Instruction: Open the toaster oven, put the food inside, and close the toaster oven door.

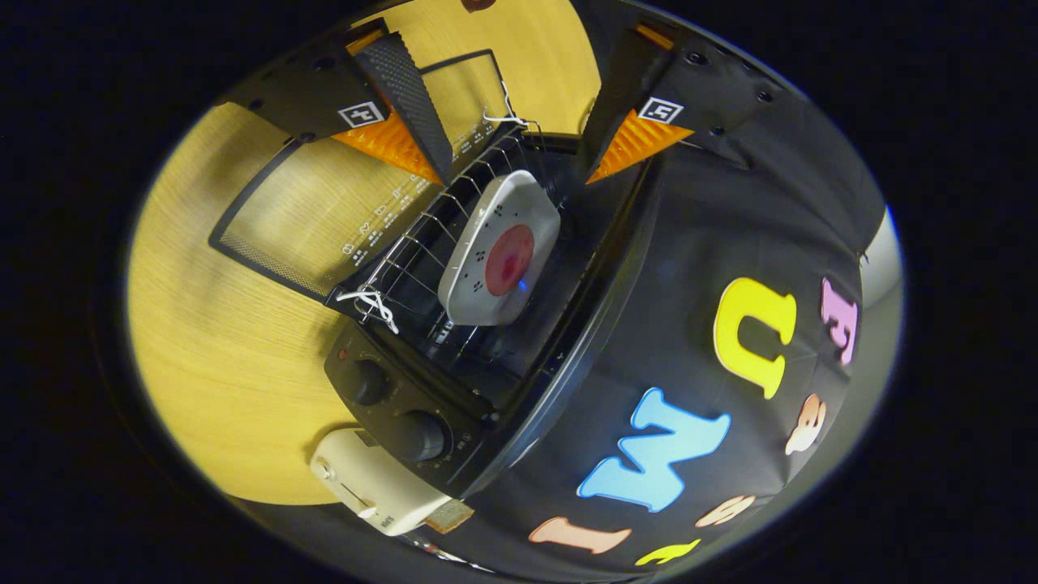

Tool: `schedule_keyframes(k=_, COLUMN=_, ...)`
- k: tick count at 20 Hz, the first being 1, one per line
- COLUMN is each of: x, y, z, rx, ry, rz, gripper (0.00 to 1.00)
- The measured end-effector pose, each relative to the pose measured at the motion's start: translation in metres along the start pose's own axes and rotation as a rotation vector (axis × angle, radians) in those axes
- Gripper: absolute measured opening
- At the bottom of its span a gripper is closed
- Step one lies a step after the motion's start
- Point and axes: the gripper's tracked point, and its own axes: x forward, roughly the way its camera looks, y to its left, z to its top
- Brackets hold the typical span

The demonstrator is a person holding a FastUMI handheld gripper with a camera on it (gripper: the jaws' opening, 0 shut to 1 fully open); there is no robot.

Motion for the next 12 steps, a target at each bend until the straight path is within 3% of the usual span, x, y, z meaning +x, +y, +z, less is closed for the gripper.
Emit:
schedule_keyframes(k=5, x=-0.034, y=-0.006, z=-0.013, rx=-0.296, ry=0.040, rz=0.014, gripper=0.97)
schedule_keyframes(k=12, x=-0.062, y=-0.032, z=-0.022, rx=-0.551, ry=0.068, rz=-0.015, gripper=0.98)
